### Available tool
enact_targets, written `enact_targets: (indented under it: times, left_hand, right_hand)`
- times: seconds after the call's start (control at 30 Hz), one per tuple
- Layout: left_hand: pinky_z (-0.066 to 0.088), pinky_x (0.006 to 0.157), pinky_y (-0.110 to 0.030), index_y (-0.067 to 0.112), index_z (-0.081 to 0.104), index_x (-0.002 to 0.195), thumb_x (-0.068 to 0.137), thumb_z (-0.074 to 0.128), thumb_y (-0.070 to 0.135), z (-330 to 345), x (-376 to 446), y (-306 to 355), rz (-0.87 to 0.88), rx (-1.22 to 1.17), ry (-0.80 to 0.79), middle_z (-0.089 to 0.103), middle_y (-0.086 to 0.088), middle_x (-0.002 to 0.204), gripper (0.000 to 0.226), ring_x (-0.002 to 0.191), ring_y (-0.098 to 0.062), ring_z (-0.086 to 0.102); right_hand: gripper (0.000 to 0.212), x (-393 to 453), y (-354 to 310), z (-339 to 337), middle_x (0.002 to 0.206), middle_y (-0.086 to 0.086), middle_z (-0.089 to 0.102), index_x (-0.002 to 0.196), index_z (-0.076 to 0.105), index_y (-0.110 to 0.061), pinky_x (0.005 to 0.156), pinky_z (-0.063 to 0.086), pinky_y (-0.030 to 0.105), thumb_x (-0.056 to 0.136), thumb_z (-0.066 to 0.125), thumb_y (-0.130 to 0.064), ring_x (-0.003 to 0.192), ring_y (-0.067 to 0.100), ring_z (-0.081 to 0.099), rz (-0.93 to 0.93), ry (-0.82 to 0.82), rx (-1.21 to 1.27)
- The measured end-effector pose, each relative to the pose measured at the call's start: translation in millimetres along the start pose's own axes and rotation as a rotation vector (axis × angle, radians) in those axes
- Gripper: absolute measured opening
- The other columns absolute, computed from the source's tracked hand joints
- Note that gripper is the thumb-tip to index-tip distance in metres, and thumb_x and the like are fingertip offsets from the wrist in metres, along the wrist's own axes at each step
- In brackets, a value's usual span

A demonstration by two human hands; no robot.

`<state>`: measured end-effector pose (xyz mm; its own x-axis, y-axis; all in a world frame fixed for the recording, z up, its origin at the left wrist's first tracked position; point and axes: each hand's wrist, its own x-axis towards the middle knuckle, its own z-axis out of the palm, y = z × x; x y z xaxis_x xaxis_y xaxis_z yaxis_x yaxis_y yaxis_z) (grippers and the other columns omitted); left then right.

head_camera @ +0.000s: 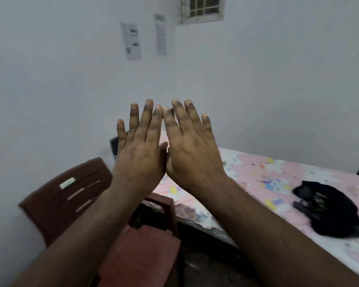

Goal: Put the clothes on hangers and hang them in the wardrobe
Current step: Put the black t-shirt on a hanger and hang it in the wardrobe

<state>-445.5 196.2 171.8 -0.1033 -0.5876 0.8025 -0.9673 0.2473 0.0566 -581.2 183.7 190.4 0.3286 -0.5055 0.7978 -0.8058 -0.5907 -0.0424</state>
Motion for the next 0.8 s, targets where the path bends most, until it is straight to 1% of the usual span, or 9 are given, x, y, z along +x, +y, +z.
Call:
enact_targets:
  times: [0.07,0.23,0.37,0.43,0.57,0.6,0.67,0.73,0.8]
  left_hand:
    - [0.007,0.123,-0.06,0.009,0.019,0.159,0.101,0.045,0.025,39,16,22,0.03,-0.059,-0.009,0.009,-0.01,0.168,0.066,0.156,-0.029,-0.001]
    - [0.003,0.124,-0.055,0.01,0.02,0.158,0.097,0.045,0.023,135,45,82,0.082,-0.177,-0.086,0.011,-0.009,0.168,0.068,0.156,-0.026,-0.001]
    - [0.006,0.123,-0.056,0.01,0.022,0.158,0.095,0.035,0.028,209,60,134,0.111,-0.265,-0.195,0.015,-0.009,0.167,0.067,0.156,-0.024,0.001]
    - [0.008,0.123,-0.056,0.009,0.024,0.157,0.093,0.032,0.028,243,66,159,0.136,-0.296,-0.247,0.017,-0.009,0.167,0.067,0.155,-0.025,0.005]
    - [0.009,0.122,-0.055,0.01,0.026,0.157,0.09,0.04,0.023,314,80,204,0.175,-0.374,-0.336,0.019,-0.008,0.166,0.069,0.155,-0.025,0.007]
    - [0.009,0.122,-0.055,0.01,0.027,0.157,0.089,0.04,0.022,331,83,214,0.184,-0.394,-0.352,0.02,-0.008,0.166,0.07,0.155,-0.025,0.008]
    - [0.01,0.121,-0.054,0.01,0.028,0.157,0.089,0.032,0.024,368,91,233,0.209,-0.43,-0.382,0.02,-0.007,0.166,0.069,0.155,-0.025,0.009]
    - [0.009,0.122,-0.054,0.01,0.025,0.157,0.088,0.025,0.027,405,99,251,0.243,-0.462,-0.42,0.018,-0.007,0.166,0.071,0.155,-0.025,0.007]
    - [0.004,0.123,-0.052,0.01,0.022,0.159,0.091,0.028,0.025,441,110,269,0.268,-0.489,-0.468,0.014,-0.006,0.167,0.07,0.155,-0.023,0.001]
  right_hand:
    - [0.075,-5,40,6,0.162,0.013,0.029,0.151,0.039,-0.008,0.121,0.019,0.056,0.08,0.063,-0.014,0.152,0.031,0.019,0.057,-0.005,-0.033]
    - [0.075,-25,141,20,0.161,0.012,0.031,0.15,0.039,-0.009,0.12,0.023,0.056,0.08,0.064,-0.014,0.152,0.031,0.02,0.176,-0.068,-0.131]
    - [0.073,-49,218,29,0.159,0.012,0.034,0.148,0.042,-0.008,0.119,0.025,0.056,0.078,0.063,-0.014,0.151,0.031,0.024,0.273,-0.137,-0.207]
    - [0.071,-61,253,34,0.159,0.012,0.034,0.148,0.041,-0.009,0.119,0.024,0.055,0.08,0.061,-0.015,0.151,0.031,0.023,0.335,-0.188,-0.238]
    - [0.071,-80,323,50,0.158,0.011,0.036,0.147,0.044,-0.01,0.119,0.025,0.055,0.08,0.064,-0.015,0.151,0.03,0.024,0.455,-0.245,-0.296]
    - [0.071,-84,339,55,0.158,0.011,0.037,0.147,0.044,-0.01,0.118,0.025,0.055,0.079,0.065,-0.015,0.15,0.03,0.025,0.478,-0.258,-0.314]
    - [0.071,-89,373,65,0.159,0.01,0.036,0.148,0.043,-0.01,0.119,0.023,0.054,0.081,0.064,-0.014,0.151,0.03,0.025,0.523,-0.295,-0.353]
    - [0.069,-95,407,77,0.161,0.01,0.031,0.151,0.038,-0.01,0.12,0.018,0.054,0.086,0.06,-0.014,0.152,0.029,0.02,0.569,-0.347,-0.373]
    - [0.066,-98,442,88,0.163,0.009,0.026,0.154,0.033,-0.01,0.122,0.014,0.053,0.091,0.054,-0.014,0.154,0.028,0.014,0.622,-0.392,-0.386]
